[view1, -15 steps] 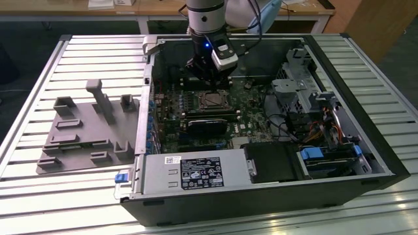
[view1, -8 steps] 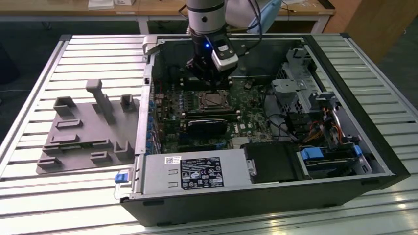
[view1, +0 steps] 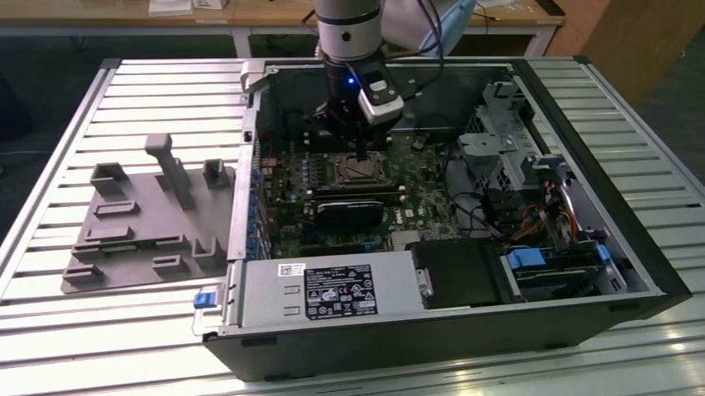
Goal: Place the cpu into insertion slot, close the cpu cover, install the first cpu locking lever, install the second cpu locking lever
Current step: 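Install the second cpu locking lever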
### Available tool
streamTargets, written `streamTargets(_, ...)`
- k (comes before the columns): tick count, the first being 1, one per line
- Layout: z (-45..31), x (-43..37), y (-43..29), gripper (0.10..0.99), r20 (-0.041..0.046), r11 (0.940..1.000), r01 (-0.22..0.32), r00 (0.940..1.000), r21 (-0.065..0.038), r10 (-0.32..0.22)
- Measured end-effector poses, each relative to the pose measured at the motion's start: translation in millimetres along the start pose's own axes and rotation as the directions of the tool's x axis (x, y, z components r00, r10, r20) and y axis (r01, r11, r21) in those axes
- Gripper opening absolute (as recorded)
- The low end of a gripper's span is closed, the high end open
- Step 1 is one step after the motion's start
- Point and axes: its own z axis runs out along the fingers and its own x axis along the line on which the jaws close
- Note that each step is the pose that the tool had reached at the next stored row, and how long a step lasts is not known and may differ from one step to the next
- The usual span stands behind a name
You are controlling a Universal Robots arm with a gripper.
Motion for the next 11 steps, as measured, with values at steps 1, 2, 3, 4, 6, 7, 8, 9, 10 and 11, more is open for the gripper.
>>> streamTargets(1,0.2,-0.3,-1.6,0.106,-0.0001,1.0,0.0,1.0,0.0,0.0)
streamTargets(2,0.3,-0.7,-3.3,0.106,-0.0002,1.0,0.0,1.0,-0.001,0.0)
streamTargets(3,0.4,-1.0,-4.9,0.106,-0.0003,1.0,0.0,1.0,-0.001,0.0)
streamTargets(4,0.6,-1.3,-6.4,0.106,-0.0003,1.0,0.0,1.0,-0.001,0.0)
streamTargets(6,0.8,-1.9,-9.0,0.106,-0.0004,1.0,0.0,1.0,-0.002,0.0)
streamTargets(7,0.9,-2.1,-10.4,0.106,-0.0004,1.0,0.0,1.0,-0.002,0.0)
streamTargets(8,1.0,-2.4,-11.8,0.106,-0.0005,1.0,0.0,1.0,-0.002,0.0)
streamTargets(9,1.2,-2.7,-13.2,0.106,-0.0004,1.0,0.0,1.0,-0.002,0.0)
streamTargets(10,1.4,-3.0,-14.8,0.106,-0.0005,1.0,0.0,1.0,-0.002,0.0)
streamTargets(11,1.5,-3.4,-16.6,0.106,-0.0008,1.0,-0.001,1.0,-0.004,0.001)
